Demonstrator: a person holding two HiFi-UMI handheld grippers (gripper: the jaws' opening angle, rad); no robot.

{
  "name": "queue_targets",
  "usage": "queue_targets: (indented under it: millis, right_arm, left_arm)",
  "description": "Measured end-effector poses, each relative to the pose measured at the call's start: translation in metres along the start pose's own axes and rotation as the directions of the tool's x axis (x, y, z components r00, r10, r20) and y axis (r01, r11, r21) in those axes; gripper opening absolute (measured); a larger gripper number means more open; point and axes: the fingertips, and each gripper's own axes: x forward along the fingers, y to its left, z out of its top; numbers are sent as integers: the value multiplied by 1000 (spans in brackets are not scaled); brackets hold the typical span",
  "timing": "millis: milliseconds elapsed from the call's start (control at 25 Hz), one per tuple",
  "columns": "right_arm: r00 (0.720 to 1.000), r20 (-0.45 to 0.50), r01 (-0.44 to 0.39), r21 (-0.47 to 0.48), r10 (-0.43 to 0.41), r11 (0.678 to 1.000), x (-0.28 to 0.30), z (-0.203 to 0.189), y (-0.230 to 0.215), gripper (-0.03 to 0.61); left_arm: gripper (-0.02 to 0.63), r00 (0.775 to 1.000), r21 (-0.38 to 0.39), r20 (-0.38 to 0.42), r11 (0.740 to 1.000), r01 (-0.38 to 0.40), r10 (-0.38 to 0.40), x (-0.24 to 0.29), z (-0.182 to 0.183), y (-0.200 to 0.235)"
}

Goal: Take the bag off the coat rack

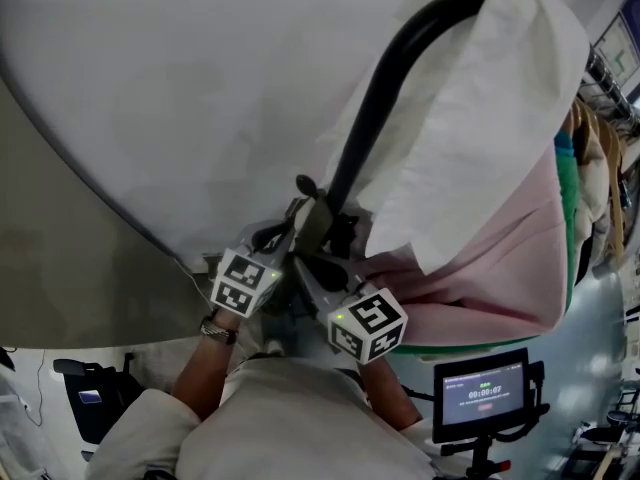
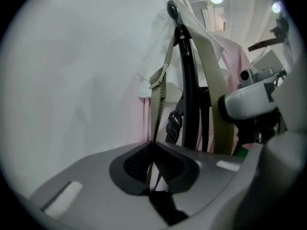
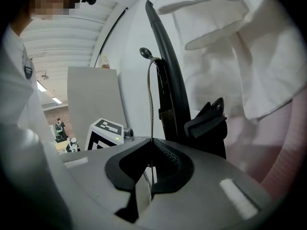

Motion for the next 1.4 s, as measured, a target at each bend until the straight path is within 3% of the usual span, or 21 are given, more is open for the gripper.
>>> queue_targets:
  millis: [240,480,1400]
  right_arm:
    - [998,49,-28,-10,28,1000,-6,18,5,8]
    - [993,105,-55,-21,56,998,-13,38,10,8]
    - [957,217,-174,-111,195,978,-40,88,46,8]
  left_arm:
    - [14,998,-32,25,998,-55,55,-15,8,16]
    - [14,994,-15,56,995,-97,98,-34,27,24]
    - [14,962,-6,169,976,-216,214,-112,79,17]
